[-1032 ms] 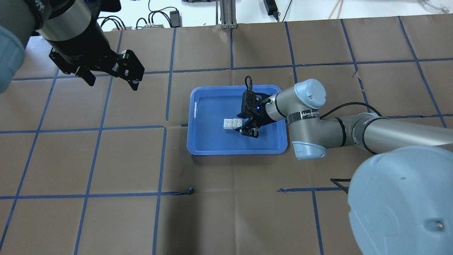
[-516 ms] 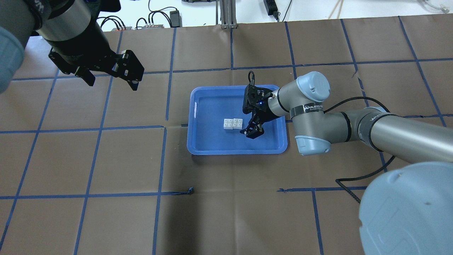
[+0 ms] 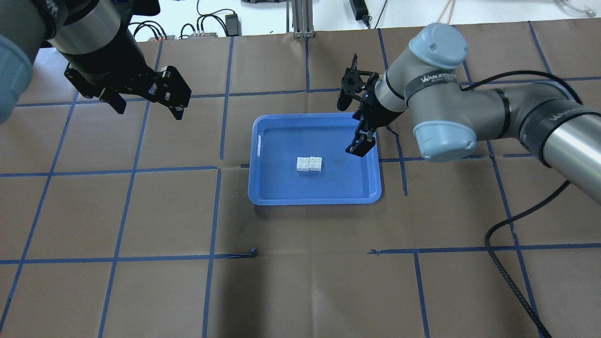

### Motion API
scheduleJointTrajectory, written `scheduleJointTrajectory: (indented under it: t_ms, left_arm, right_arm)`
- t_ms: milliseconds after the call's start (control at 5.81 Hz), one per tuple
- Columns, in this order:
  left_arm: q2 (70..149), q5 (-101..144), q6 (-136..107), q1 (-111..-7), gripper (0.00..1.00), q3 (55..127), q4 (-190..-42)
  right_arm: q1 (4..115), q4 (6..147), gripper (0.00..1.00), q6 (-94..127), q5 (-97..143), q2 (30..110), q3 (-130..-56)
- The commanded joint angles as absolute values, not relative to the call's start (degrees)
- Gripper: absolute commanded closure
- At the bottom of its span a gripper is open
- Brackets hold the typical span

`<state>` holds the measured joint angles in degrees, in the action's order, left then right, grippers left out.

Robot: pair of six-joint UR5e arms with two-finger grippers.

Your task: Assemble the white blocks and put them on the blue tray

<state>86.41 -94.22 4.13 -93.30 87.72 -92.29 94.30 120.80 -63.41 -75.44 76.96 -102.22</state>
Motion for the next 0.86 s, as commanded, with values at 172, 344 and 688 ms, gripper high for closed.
scheduleJointTrajectory:
  t_ms: [172, 344, 688]
  left_arm:
    - [86.31, -94.22, 4.13, -93.34, 0.01, 87.71, -92.29]
    - [86.31, -94.22, 4.13, -93.34, 0.01, 87.80, -92.37]
    - [86.31, -94.22, 4.13, -93.25, 0.01, 87.80, -92.29]
  right_arm:
    - [92.21, 102.18, 0.00, -34.29, -85.15, 79.19, -88.99]
    - [90.54, 96.21, 0.00, -29.58, -85.25, 79.71, -85.38]
    - [85.11, 78.30, 0.00, -20.95, -85.34, 86.10, -79.83]
